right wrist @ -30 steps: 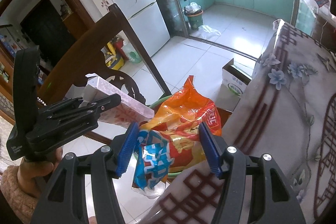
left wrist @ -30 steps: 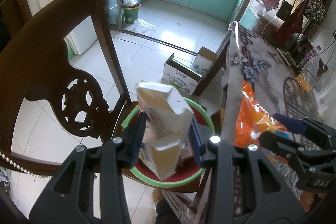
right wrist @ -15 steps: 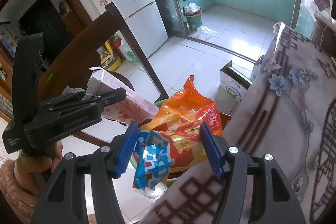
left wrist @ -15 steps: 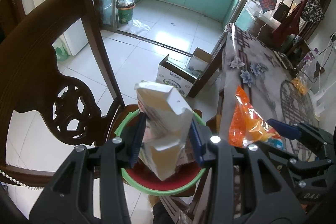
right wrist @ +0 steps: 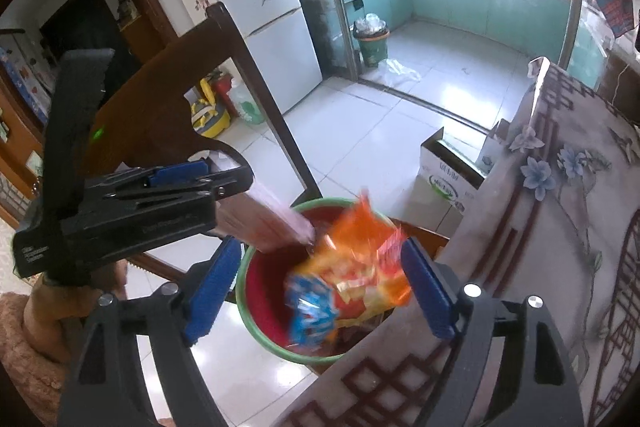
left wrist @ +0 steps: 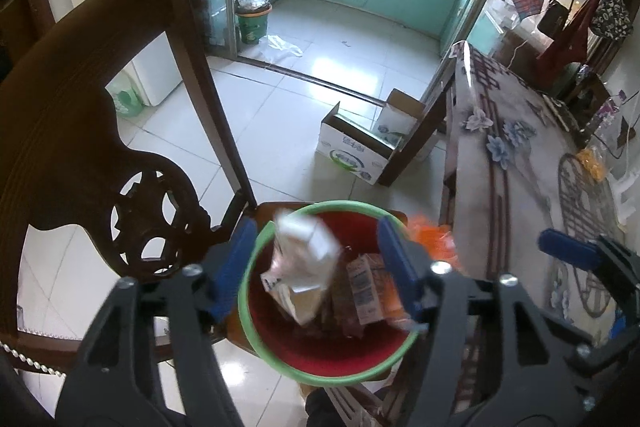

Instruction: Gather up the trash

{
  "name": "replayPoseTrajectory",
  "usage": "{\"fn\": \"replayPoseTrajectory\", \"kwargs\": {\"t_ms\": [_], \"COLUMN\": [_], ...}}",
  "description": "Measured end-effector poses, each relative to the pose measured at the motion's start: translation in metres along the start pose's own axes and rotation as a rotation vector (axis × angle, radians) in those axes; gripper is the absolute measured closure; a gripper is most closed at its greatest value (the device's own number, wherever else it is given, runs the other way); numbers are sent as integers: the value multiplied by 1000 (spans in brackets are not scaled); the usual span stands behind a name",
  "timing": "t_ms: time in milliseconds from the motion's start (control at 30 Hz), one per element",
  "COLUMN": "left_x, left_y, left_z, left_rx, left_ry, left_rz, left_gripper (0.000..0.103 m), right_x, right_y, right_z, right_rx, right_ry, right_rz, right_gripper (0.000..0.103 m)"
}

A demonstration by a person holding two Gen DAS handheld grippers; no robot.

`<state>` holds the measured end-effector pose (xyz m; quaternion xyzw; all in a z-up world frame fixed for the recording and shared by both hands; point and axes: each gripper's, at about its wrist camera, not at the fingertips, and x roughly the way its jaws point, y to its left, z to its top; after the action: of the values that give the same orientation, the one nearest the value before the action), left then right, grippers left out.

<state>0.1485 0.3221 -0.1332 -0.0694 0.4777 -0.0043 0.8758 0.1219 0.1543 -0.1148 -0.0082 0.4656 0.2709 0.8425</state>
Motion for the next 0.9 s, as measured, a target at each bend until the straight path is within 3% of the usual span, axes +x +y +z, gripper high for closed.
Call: {"fn": "replayPoseTrajectory", "kwargs": {"t_ms": [100, 333, 467, 667, 900], "left_x": [1, -12, -25, -43, -78], "left_y": [4, -3, -21, -75, -149], "left_z": [0, 1, 0, -4, -16], "left_rx": [-13, -32, -30, 26, 59], "left_ry": [-3, -33, -71, -104, -204], "left_rz": [12, -11, -35, -77, -126], "left_gripper": [24, 12, 10, 7, 5], "right_x": [-4, -35, -62, -110, -191], "right_y": [-3, -17, -27, -58, -95], "right_z": [-2, -12, -19, -41, -75], "right_rx": [9, 38, 51, 100, 90], "right_ry": [-9, -76, -131, -206, -428], "right_rz": [-8, -83, -150, -223, -297], "right_gripper": [19, 18, 9, 7, 7]}}
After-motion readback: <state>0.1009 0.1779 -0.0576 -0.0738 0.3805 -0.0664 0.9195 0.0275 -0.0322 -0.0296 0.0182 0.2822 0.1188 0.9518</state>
